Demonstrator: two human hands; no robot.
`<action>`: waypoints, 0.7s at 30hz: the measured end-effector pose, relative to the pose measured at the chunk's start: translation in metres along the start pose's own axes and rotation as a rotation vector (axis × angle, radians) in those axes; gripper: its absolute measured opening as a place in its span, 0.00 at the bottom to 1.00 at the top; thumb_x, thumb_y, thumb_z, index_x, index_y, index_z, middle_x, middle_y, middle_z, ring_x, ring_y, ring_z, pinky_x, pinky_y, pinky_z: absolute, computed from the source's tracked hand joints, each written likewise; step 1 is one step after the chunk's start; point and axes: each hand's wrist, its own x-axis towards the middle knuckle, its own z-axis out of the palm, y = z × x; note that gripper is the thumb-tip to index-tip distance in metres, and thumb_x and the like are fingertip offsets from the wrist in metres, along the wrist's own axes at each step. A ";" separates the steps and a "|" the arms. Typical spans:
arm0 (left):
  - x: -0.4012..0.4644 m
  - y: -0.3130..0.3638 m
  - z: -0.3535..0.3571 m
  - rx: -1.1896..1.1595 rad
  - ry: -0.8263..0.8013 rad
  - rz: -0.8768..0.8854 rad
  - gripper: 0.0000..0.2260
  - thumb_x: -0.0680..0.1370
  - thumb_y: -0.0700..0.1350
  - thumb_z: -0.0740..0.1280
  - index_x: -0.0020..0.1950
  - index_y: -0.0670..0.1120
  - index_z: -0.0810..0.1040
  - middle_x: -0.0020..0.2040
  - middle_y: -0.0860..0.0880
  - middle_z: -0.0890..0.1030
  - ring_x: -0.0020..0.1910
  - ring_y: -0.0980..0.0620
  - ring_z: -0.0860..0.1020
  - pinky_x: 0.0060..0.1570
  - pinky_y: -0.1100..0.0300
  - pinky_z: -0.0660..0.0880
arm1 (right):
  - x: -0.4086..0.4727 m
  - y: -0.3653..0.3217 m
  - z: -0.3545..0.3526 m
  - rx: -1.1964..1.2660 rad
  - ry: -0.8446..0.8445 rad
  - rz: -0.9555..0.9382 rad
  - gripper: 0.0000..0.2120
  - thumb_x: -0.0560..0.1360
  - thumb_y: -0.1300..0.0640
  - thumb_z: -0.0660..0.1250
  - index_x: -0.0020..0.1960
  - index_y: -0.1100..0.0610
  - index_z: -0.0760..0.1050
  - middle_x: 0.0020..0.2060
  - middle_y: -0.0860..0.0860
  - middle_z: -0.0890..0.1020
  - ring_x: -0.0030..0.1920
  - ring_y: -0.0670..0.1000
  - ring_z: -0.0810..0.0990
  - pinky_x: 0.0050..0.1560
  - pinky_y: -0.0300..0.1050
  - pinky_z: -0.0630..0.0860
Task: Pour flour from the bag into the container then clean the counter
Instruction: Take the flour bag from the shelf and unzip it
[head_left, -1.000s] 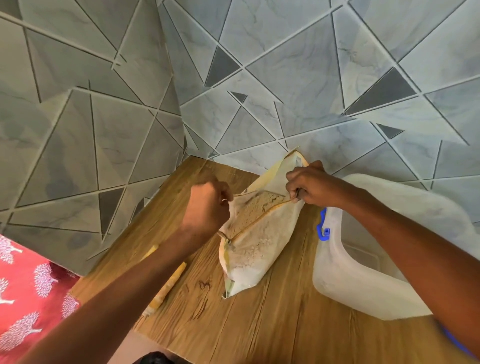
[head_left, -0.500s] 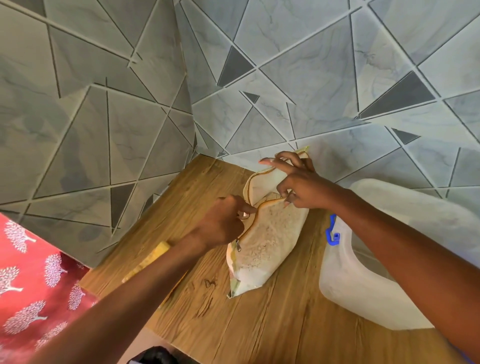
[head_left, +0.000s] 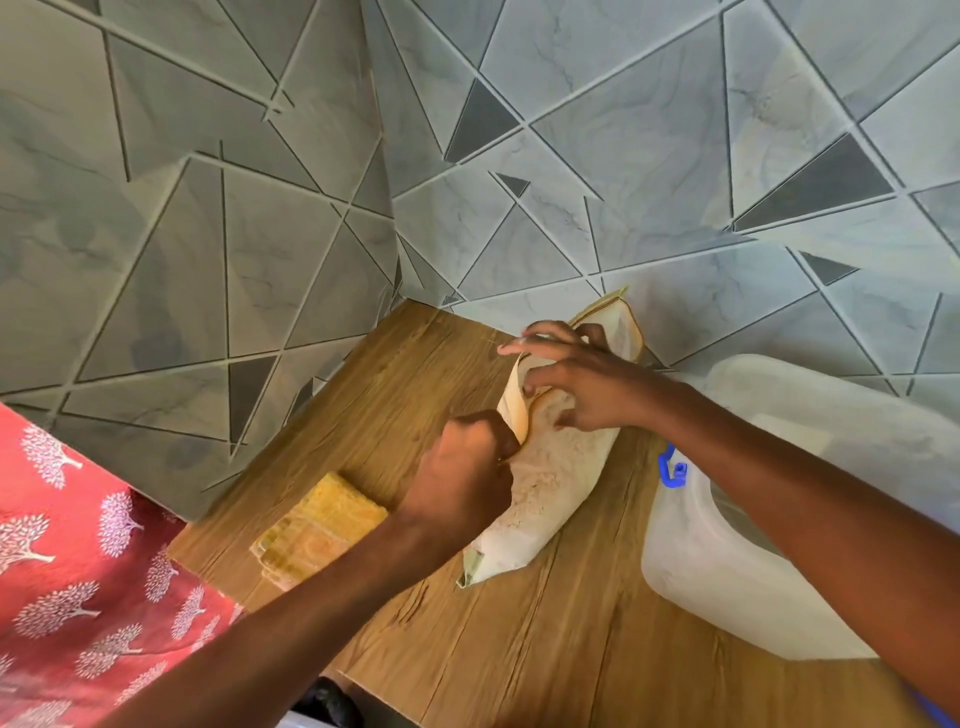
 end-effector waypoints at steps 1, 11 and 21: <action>0.000 -0.001 0.003 -0.013 0.011 0.025 0.10 0.70 0.32 0.69 0.46 0.44 0.81 0.48 0.51 0.81 0.44 0.53 0.80 0.42 0.52 0.80 | 0.002 -0.005 0.001 0.006 -0.001 -0.014 0.25 0.61 0.54 0.81 0.53 0.45 0.73 0.74 0.40 0.66 0.77 0.46 0.59 0.63 0.56 0.61; -0.022 -0.014 -0.003 0.003 0.180 -0.053 0.06 0.72 0.34 0.74 0.42 0.44 0.81 0.44 0.49 0.78 0.38 0.48 0.78 0.35 0.49 0.78 | 0.005 -0.011 0.000 -0.028 -0.074 -0.030 0.16 0.70 0.63 0.73 0.53 0.46 0.81 0.46 0.42 0.75 0.58 0.44 0.72 0.60 0.53 0.55; -0.034 -0.014 0.006 -0.184 0.415 -0.078 0.15 0.62 0.23 0.71 0.36 0.43 0.79 0.42 0.50 0.81 0.37 0.52 0.80 0.38 0.60 0.74 | -0.001 -0.019 -0.008 0.165 -0.054 0.048 0.16 0.68 0.61 0.77 0.47 0.45 0.75 0.47 0.40 0.76 0.51 0.41 0.73 0.58 0.48 0.59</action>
